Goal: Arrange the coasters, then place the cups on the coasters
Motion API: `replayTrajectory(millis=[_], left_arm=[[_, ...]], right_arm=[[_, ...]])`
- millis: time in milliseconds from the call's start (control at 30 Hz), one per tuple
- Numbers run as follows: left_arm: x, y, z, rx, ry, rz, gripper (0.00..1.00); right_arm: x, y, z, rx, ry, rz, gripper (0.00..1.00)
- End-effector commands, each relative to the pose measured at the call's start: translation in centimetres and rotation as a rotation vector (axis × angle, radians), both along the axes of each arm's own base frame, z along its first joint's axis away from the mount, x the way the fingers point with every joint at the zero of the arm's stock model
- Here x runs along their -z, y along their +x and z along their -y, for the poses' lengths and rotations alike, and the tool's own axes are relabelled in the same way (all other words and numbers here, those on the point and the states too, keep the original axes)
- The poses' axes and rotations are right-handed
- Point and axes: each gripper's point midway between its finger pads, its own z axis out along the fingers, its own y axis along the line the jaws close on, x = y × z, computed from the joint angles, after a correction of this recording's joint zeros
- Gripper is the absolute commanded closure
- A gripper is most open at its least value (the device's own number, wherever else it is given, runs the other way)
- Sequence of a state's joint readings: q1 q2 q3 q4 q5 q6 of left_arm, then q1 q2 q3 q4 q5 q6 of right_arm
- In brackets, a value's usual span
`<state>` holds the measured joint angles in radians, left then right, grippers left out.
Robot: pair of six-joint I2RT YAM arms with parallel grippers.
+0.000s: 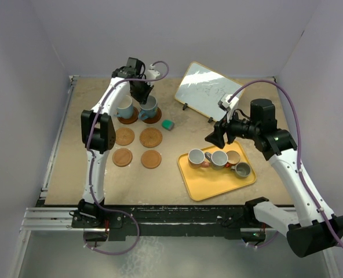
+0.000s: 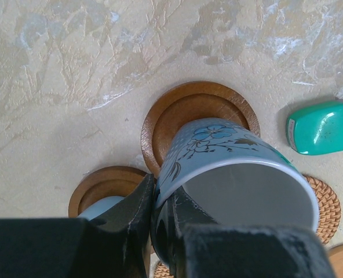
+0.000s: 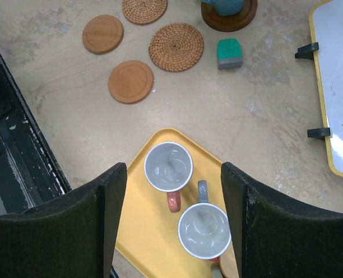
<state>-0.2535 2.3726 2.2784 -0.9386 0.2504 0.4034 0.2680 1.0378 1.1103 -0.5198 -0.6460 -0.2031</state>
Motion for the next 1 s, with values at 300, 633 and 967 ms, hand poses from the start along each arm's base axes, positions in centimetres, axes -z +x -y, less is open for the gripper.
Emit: replayTrajectory(millis=[300,633,967], left_arm=[[-2.5,1.4,0.3,0.015,-0.018,0.067,0.97],[-2.8,1.2,0.3,0.018,-0.014,0.056,0.97],[-2.1,1.4,0.1,0.02,-0.001,0.043,0.97]], right_arm=[[-0.7,-0.1,0.1,-0.011,0.001,0.041,0.32],[-0.5,0.0,0.1,-0.009,-0.003,0.039,0.32],[-0.5,0.0,0.1,-0.01,-0.005,0.038,0.31]])
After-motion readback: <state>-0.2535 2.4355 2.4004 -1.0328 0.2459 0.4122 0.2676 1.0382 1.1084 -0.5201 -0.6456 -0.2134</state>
